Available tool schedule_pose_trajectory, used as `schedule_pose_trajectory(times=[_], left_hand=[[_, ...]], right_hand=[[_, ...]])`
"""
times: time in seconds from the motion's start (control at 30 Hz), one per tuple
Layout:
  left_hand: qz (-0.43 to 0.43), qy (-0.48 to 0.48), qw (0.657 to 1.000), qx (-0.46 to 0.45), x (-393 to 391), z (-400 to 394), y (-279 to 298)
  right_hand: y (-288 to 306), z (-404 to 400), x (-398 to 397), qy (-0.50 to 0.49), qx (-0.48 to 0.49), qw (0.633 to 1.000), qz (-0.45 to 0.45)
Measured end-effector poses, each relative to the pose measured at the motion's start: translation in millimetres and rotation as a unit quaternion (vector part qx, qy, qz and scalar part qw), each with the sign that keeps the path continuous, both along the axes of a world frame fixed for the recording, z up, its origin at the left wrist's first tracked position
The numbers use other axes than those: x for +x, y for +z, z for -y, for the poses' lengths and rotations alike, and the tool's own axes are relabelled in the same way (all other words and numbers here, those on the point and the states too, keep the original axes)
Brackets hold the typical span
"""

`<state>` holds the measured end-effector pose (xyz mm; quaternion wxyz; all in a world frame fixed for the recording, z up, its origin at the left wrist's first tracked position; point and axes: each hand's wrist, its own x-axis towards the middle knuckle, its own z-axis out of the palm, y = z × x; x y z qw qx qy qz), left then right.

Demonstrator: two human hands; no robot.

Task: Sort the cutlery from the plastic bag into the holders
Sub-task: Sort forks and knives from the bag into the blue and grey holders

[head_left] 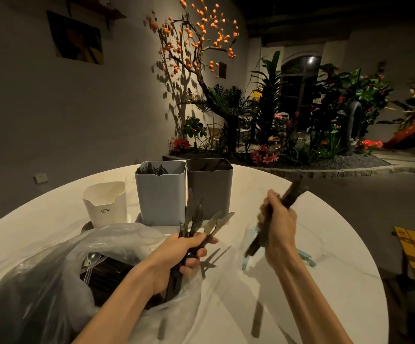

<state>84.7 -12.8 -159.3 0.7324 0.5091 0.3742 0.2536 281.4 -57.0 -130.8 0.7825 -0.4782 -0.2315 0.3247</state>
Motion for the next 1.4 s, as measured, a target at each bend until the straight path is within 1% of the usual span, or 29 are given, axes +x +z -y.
schedule_pose_trajectory(times=[0.07,0.13,0.2,0.23,0.27,0.33,0.37,0.43,0.5,0.57,0.7,0.77,0.83,0.9,0.97,1.03,1.1,1.17,1.23,1.27,1.33,1.4], left_hand=[[0.021,-0.004,1.0,-0.012,1.4,0.7,1.4],[0.03,-0.006,0.999,-0.01,1.8,1.2,1.1],[0.027,-0.003,1.0,0.006,2.6,2.5,0.9],[0.021,0.002,1.0,0.021,3.4,3.3,0.9],[0.007,0.008,0.999,0.042,4.5,4.7,1.0],[-0.026,0.012,0.996,0.081,6.2,7.8,0.9],[-0.033,0.009,0.995,0.089,6.6,8.6,0.1],[-0.03,-0.005,0.995,0.092,6.4,8.8,-0.7],[-0.034,-0.023,0.994,0.097,6.4,9.0,0.1],[-0.036,-0.03,0.995,0.09,6.6,8.9,0.2],[-0.032,-0.015,0.996,0.083,4.9,6.1,-1.4],[-0.006,0.012,0.999,0.047,4.7,3.5,-2.1],[0.041,0.024,0.999,-0.003,4.3,1.3,-0.7],[0.1,0.017,0.994,-0.039,2.8,1.8,4.3],[0.164,0.017,0.985,-0.054,0.3,2.1,7.7],[0.201,0.036,0.978,-0.05,-2.0,1.0,7.3],[0.197,0.06,0.978,-0.035,-2.2,-1.9,5.3],[0.177,0.083,0.98,-0.028,-0.7,-2.6,5.5],[0.169,0.125,0.977,-0.023,2.4,-0.4,6.4],[0.15,0.153,0.977,-0.003,3.7,1.1,6.4],[0.116,0.209,0.97,0.035,7.1,4.7,4.2],[0.123,0.248,0.961,0.027,10.1,7.6,2.0]], right_hand=[[-0.3,1.1,-16.5,0.093,-0.004,0.995,0.04],[-3.8,3.0,-29.8,0.151,-0.024,0.982,0.114],[-8.3,3.3,-37.4,0.151,-0.062,0.959,0.232],[-8.9,4.6,-41.7,0.152,-0.066,0.947,0.277],[-10.7,4.0,-44.9,0.163,-0.063,0.937,0.304],[-12.7,4.0,-49.7,0.172,-0.063,0.927,0.328],[-12.7,4.4,-50.2,0.156,-0.065,0.93,0.327],[-12.1,3.2,-46.6,0.111,-0.06,0.949,0.288],[-11.8,0.4,-39.8,0.066,-0.048,0.974,0.212],[-9.1,-3.2,-34.3,0.024,-0.026,0.991,0.132],[-1.5,-3.5,-18.0,-0.05,0.033,0.998,0.011],[1.9,0.0,-11.1,-0.048,0.052,0.997,-0.016],[-0.2,-0.1,-13.7,0.0,0.034,0.999,-0.003],[-5.8,-2.3,-25.6,0.073,-0.011,0.997,0.031],[-9.2,-2.8,-38.0,0.149,-0.052,0.986,0.058],[-9.4,0.6,-45.7,0.24,-0.06,0.967,0.055],[-8.0,5.9,-52.3,0.325,-0.065,0.941,0.065],[-9.1,8.9,-59.5,0.361,-0.07,0.927,0.075],[-11.4,7.7,-66.9,0.364,-0.07,0.925,0.078],[-11.9,7.4,-70.6,0.361,-0.071,0.925,0.098],[-13.3,6.9,-76.0,0.352,-0.078,0.918,0.162],[-16.5,6.8,-78.3,0.346,-0.085,0.909,0.217]])
